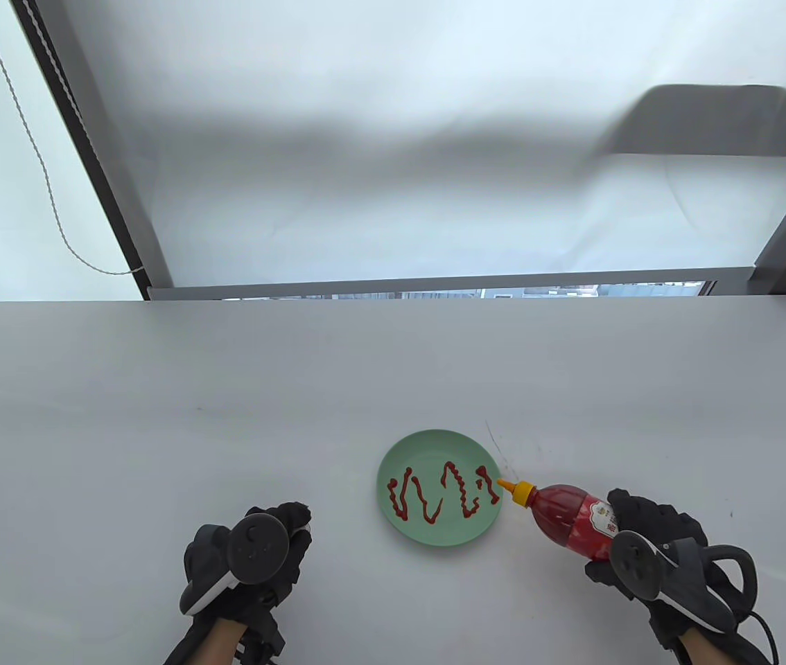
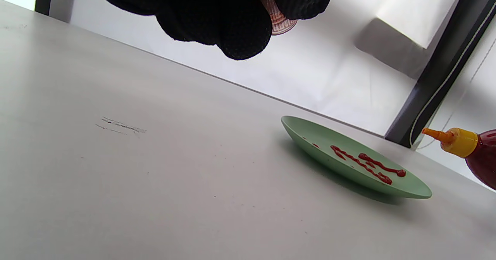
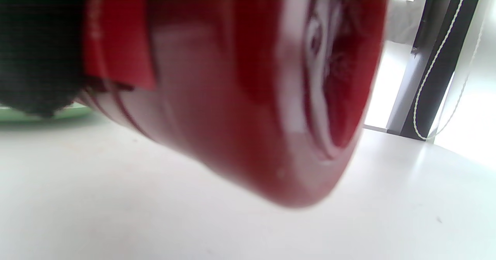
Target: Squeeze ketchup bottle to draw patterns on plate
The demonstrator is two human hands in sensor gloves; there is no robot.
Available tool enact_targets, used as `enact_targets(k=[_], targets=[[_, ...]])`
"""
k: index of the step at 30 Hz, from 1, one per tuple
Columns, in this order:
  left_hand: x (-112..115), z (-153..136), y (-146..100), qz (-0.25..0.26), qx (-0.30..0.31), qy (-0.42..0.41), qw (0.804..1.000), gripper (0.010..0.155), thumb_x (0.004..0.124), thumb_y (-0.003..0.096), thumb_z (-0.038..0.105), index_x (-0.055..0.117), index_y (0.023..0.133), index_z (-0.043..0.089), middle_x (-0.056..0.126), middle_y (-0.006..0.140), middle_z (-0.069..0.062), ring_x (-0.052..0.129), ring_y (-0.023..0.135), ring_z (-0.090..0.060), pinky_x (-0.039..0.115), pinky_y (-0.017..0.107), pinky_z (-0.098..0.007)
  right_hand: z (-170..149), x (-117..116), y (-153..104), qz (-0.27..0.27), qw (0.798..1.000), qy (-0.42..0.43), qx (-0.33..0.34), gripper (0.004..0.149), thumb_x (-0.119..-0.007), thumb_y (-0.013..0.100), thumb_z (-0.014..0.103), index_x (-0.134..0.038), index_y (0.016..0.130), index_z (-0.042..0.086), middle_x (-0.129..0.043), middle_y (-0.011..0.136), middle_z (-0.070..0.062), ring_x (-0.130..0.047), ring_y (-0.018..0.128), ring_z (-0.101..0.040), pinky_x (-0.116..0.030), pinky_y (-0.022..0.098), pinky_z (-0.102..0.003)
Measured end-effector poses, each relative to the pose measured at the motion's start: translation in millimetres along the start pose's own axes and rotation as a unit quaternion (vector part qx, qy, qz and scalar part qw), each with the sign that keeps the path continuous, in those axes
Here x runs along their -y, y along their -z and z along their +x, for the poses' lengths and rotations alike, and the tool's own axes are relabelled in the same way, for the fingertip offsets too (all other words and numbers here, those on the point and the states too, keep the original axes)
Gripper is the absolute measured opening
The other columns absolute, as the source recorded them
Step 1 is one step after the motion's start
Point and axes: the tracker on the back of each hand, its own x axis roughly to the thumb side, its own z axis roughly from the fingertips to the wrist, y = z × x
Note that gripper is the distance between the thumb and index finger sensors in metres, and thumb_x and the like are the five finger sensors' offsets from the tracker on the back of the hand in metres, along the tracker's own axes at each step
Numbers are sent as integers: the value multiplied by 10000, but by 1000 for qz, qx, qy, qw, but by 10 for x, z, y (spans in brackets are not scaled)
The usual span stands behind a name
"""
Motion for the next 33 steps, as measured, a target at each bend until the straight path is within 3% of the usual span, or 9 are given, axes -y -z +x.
enact_targets(k=[11, 18, 22, 26, 29, 33], targets=[[-82, 123, -40, 25, 22, -6, 999, 453, 758, 561, 305, 633, 967, 147, 892, 905, -132, 846, 803, -388, 730, 576, -578, -102, -91, -93, -48, 991, 125, -21, 1006, -979, 376, 720, -613, 1139, 175, -838, 1045, -146, -904, 887, -334, -772, 691, -598], [-336, 464, -60, 74, 54, -58, 994, 458, 766, 562, 306, 649, 973, 141, 905, 901, -133, 857, 802, -386, 738, 573, -579, -135, -86, -140, -60, 961, 268, -34, 1009, -968, 399, 720, -597, 1145, 150, -825, 1044, -170, -895, 883, -349, -774, 678, -606], [-498, 839, 153, 75, 87, -133, 984, 456, 757, 568, 307, 649, 978, 138, 906, 887, -136, 857, 786, -386, 735, 570, -579, -133, -67, -162, -68, 932, 356, -31, 1017, -960, 407, 725, -580, 1150, 143, -816, 1049, -170, -889, 887, -351, -774, 680, -605], [-602, 1270, 446, 69, 127, -236, 961, 457, 756, 570, 308, 664, 978, 124, 919, 866, -141, 866, 766, -390, 738, 561, -582, -107, -60, -206, -66, 902, 427, -19, 1020, -957, 411, 725, -569, 1155, 146, -806, 1055, -173, -882, 894, -352, -768, 685, -606], [-573, 1524, 616, 46, 144, -286, 946, 456, 759, 572, 301, 681, 978, 108, 928, 852, -152, 869, 755, -396, 736, 555, -588, -76, -59, -214, -67, 890, 451, -11, 1019, -951, 415, 728, -562, 1156, 146, -800, 1059, -171, -880, 897, -350, -769, 688, -603], [-465, 1670, 763, 47, 149, -291, 944, 454, 750, 572, 303, 699, 972, 96, 943, 827, -156, 882, 733, -393, 744, 543, -587, -33, -72, -219, -61, 881, 469, 6, 1017, -948, 419, 729, -561, 1157, 146, -798, 1060, -172, -879, 898, -351, -767, 689, -603]])
